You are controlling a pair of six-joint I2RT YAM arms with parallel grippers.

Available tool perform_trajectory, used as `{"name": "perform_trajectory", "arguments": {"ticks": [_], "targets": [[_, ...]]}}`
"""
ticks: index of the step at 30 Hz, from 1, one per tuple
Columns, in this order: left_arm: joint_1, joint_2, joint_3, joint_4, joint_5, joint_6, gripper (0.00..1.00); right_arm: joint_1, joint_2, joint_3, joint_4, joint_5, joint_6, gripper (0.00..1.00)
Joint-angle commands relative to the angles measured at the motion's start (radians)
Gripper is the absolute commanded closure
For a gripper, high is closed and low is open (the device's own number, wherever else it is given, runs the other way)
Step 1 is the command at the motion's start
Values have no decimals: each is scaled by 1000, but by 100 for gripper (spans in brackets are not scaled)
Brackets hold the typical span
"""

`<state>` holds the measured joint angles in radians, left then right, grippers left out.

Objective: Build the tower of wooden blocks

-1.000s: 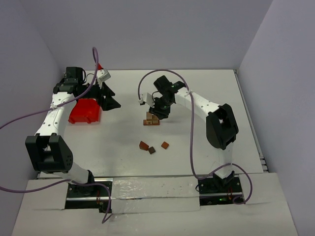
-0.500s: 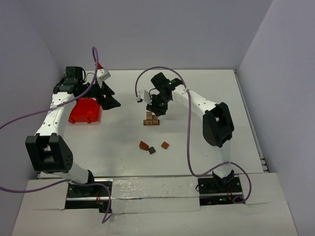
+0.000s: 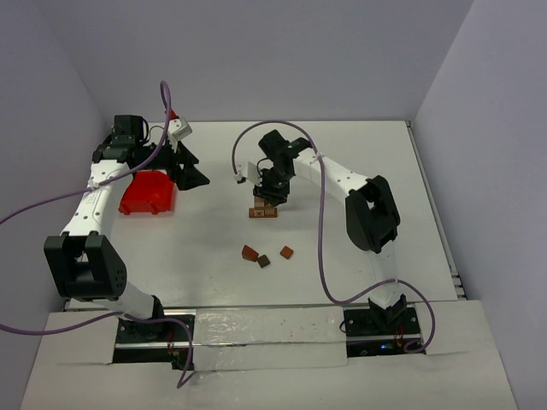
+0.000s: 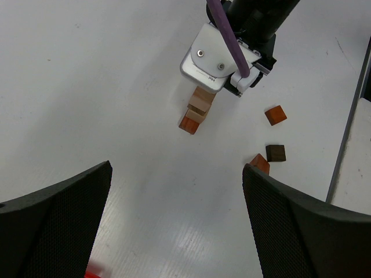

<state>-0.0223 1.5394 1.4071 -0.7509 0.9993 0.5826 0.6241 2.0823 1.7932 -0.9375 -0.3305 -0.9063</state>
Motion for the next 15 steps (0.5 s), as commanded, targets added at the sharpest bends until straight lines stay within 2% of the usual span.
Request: {"name": "perform_trajectory", "arguments": {"ticks": [1, 15], "targets": [[4, -10, 20, 30, 12, -7, 1, 12, 10, 61, -20, -1, -10, 77], [4, -10, 28, 21, 16, -3, 1, 26, 26, 77, -27, -3, -10, 75]]}}
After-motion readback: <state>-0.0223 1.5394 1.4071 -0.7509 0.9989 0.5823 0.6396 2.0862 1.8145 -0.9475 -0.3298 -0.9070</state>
